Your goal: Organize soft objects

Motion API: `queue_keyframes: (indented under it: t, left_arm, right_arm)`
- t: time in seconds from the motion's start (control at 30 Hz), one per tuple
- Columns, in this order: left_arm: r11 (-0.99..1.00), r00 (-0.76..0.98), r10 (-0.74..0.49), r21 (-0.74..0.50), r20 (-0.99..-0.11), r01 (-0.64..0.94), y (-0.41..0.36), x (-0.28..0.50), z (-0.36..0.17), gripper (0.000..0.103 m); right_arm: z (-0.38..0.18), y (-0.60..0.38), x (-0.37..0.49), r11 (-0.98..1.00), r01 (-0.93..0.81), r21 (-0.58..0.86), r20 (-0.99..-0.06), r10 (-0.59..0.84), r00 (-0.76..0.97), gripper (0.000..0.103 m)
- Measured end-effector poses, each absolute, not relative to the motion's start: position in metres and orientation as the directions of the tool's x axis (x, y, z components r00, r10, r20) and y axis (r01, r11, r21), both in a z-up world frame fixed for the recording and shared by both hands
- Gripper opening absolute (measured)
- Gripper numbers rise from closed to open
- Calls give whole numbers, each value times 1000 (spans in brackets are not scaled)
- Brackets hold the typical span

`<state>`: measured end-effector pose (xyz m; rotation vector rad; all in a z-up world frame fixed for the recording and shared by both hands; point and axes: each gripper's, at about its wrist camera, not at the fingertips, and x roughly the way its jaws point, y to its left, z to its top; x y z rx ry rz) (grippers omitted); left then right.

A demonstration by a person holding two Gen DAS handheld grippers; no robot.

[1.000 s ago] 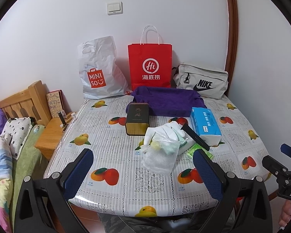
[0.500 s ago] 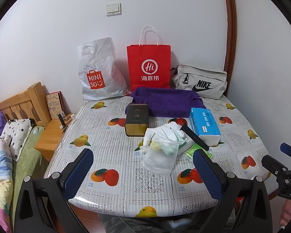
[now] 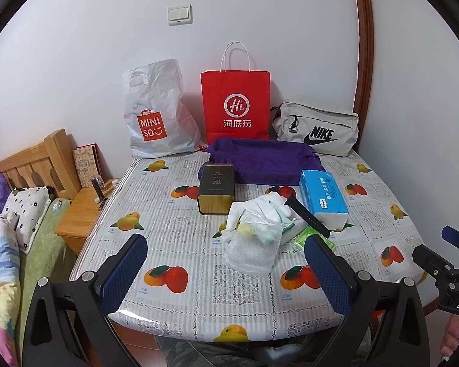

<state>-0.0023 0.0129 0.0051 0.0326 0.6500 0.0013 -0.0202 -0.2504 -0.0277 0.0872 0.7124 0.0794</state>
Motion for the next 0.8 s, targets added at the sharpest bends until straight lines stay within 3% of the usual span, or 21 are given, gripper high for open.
queue_keyframes:
  t: [0.8]
  left_arm:
    - [1000,791,-3,22,-612,20,10,0,-1,103]
  right_arm:
    - [-30,-251,-20,994,-50,98,-646,102,757,103]
